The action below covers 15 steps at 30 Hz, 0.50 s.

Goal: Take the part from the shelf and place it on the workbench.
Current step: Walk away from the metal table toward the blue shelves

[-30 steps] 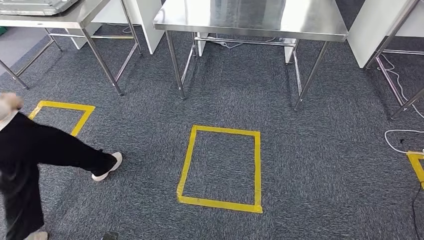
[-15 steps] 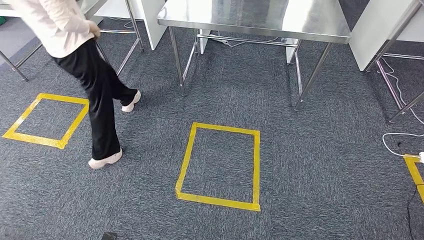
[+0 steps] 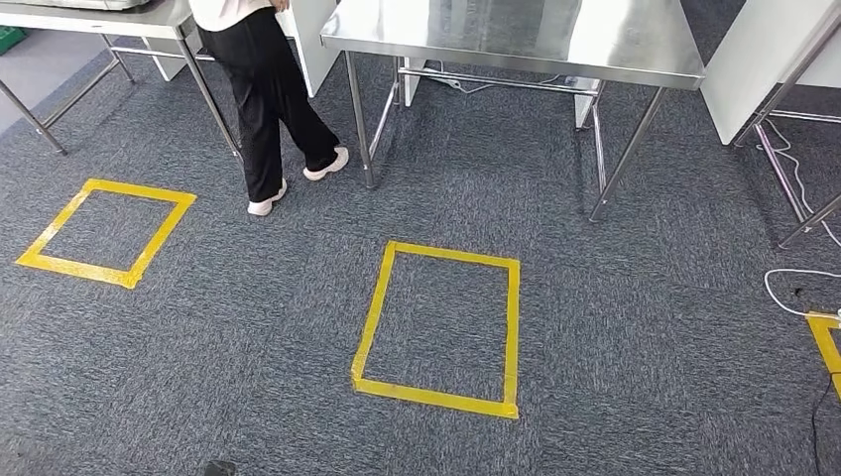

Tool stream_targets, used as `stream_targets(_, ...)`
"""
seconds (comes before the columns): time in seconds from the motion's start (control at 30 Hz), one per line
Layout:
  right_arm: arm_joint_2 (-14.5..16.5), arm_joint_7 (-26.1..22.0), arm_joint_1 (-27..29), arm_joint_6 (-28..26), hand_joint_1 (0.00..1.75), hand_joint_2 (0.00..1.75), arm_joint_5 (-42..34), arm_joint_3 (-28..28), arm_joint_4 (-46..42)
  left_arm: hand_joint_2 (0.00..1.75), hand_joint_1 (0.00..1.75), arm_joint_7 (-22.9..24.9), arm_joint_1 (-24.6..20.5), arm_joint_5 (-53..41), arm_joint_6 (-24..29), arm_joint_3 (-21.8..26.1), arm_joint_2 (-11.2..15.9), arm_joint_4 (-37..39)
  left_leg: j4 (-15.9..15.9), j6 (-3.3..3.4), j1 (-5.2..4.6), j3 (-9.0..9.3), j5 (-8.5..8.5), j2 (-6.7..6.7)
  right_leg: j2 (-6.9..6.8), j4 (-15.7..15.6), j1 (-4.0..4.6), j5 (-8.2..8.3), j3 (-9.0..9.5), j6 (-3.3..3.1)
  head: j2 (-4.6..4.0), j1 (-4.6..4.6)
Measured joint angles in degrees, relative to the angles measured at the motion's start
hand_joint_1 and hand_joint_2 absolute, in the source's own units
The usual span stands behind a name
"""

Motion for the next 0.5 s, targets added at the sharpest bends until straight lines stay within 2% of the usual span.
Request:
stream_targets(0.07, 0.05, 0.00, -0.01, 0.01, 0.00, 0.00, 0.00, 0.01, -0.01, 0.00, 0.00, -0.01, 0.01, -0.02, 0.01, -0.13, 0.02, 0.00, 3.44, -0.70, 0.26, -1.50, -2.53, 0.02, -0.09, -0.20, -0.54, 0.39, 0.17, -0.78, 0.00, -0.16)
stream_targets(0.13, 0.05, 0.00, 0.04, 0.01, 0.00, 0.00, 0.00, 0.02, -0.02, 0.00, 0.00, -0.01, 0.04, -0.02, 0.03, -0.24, 0.06, 0.01, 10.92, -1.39, 0.63, -4.85, -6.60, 0.04, -0.17, -0.16, -0.55, 0.50, -0.04, -1.07, 0.00, -0.33)
stream_targets(0.17, 0.05, 0.00, 0.09, 0.01, 0.00, 0.00, 0.01, 0.02, -0.02, 0.00, 0.00, 0.00, 0.09, 0.00, 0.04, -0.27, 0.08, 0.01, 14.36, -1.66, 0.83, -6.44, -7.91, 0.05, -0.22, -0.14, -0.55, 0.50, -0.12, -1.07, 0.00, -0.32)
stream_targets(0.2, 0.05, 0.00, 0.13, 0.01, 0.00, 0.00, 0.03, 0.02, -0.02, 0.00, 0.00, 0.02, 0.14, 0.01, 0.04, -0.30, 0.08, 0.02, 16.19, -1.86, 1.04, -7.32, -8.16, 0.07, -0.29, -0.11, -0.56, 0.50, -0.16, -1.06, 0.00, -0.32)
stream_targets(0.23, 0.07, -0.01, 0.15, 0.01, 0.00, 0.00, 0.09, 0.04, -0.02, 0.00, 0.00, 0.03, 0.18, 0.01, 0.05, -0.32, 0.08, 0.03, 15.63, -2.01, 1.26, -7.04, -7.18, 0.11, -0.37, -0.10, -0.60, 0.49, -0.13, -1.05, 0.00, -0.32)
stream_targets(0.27, 0.11, -0.02, 0.14, 0.02, 0.00, 0.00, 0.16, 0.06, -0.02, 0.00, 0.00, 0.04, 0.19, 0.00, 0.07, -0.34, 0.09, 0.03, 12.95, -2.08, 1.46, -5.71, -5.36, 0.21, -0.44, -0.09, -0.65, 0.48, -0.05, -1.03, 0.00, -0.31)
stream_targets(0.33, 0.15, -0.04, 0.07, 0.16, 0.00, 0.00, 0.28, 0.19, -0.03, 0.00, 0.00, 0.06, 0.09, -0.02, 0.10, -0.37, 0.10, 0.04, 4.83, -2.14, 1.64, -1.67, -1.60, 0.94, -0.58, -0.01, -0.53, 0.39, 0.11, -0.83, 0.00, -0.34)
stream_targets(0.37, 0.14, -0.04, 0.05, 0.25, 0.00, 0.00, 0.31, 0.27, -0.04, 0.00, 0.00, 0.08, 0.01, -0.02, 0.11, -0.38, 0.11, 0.04, 1.98, -2.00, 1.58, -0.35, -0.65, 1.18, -0.66, 0.02, -0.36, 0.36, 0.10, -0.58, 0.00, -0.29)
stream_targets(0.43, 0.06, -0.04, 0.06, 0.37, 0.00, 0.00, 0.36, 0.42, -0.06, 0.00, 0.00, 0.17, -0.10, -0.03, 0.11, -0.39, 0.11, 0.04, 0.05, -1.51, 1.19, 0.28, -0.40, 1.18, -0.87, -0.07, -0.03, 0.41, -0.06, 0.13, 0.00, -0.16)
stream_targets(0.5, 0.07, -0.04, 0.08, 0.42, 0.00, 0.00, 0.41, 0.54, -0.07, 0.00, 0.00, 0.26, -0.13, -0.03, 0.12, -0.39, 0.11, 0.04, -0.25, -0.54, 0.98, 0.15, 0.02, 0.77, -1.05, -0.09, -0.02, 0.41, -0.24, 0.96, 0.00, -0.09)
